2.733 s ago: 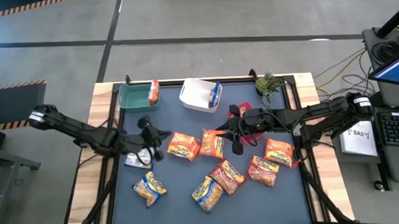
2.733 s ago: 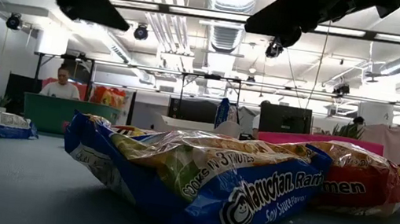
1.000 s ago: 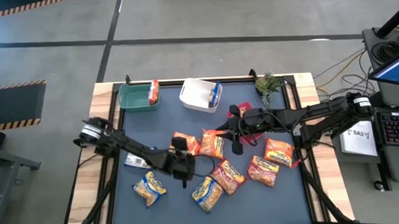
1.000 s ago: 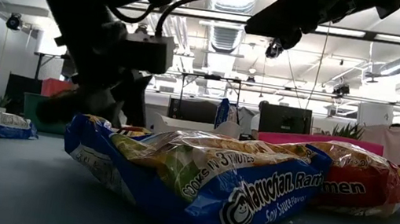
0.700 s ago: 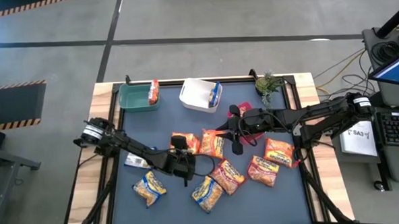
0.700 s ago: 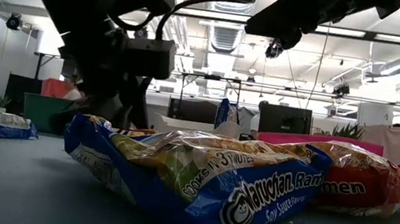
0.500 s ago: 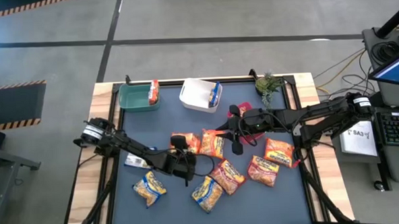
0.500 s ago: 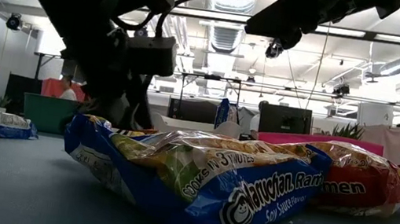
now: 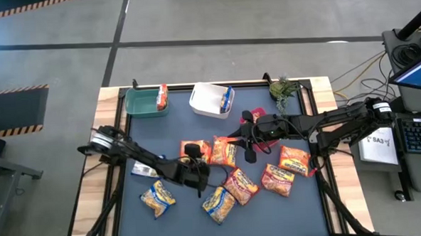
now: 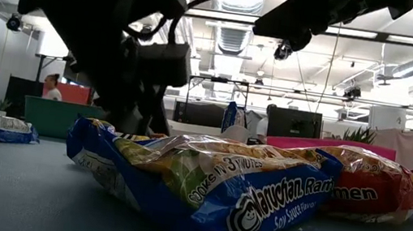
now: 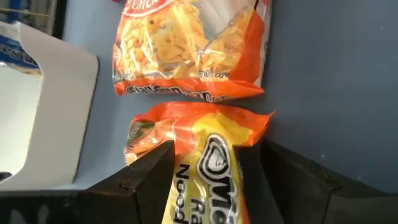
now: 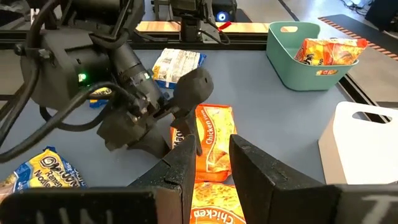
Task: Sort Maruchan noodles
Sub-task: Put the orange noodle pack into the green bin
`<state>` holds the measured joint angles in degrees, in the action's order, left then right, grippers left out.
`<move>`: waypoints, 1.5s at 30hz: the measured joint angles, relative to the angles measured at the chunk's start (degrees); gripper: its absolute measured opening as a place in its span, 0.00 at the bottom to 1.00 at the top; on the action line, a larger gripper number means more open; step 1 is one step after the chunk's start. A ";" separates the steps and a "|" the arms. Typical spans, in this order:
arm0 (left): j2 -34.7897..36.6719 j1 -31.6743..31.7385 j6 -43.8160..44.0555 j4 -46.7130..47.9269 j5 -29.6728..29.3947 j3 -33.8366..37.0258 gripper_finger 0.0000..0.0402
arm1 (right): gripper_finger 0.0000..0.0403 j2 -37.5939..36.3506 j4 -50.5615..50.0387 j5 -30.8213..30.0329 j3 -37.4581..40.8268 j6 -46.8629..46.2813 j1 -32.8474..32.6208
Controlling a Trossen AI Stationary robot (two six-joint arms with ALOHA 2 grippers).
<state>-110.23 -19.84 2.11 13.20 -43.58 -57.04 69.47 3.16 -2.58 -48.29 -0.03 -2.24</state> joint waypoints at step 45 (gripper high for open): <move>32.12 0.64 3.15 -1.87 -16.39 10.03 0.01 | 0.21 0.00 -1.27 -0.01 0.00 -0.44 0.00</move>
<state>-78.11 -19.20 5.26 11.33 -59.96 -47.01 69.47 1.89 -2.59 -48.29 -0.47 -2.24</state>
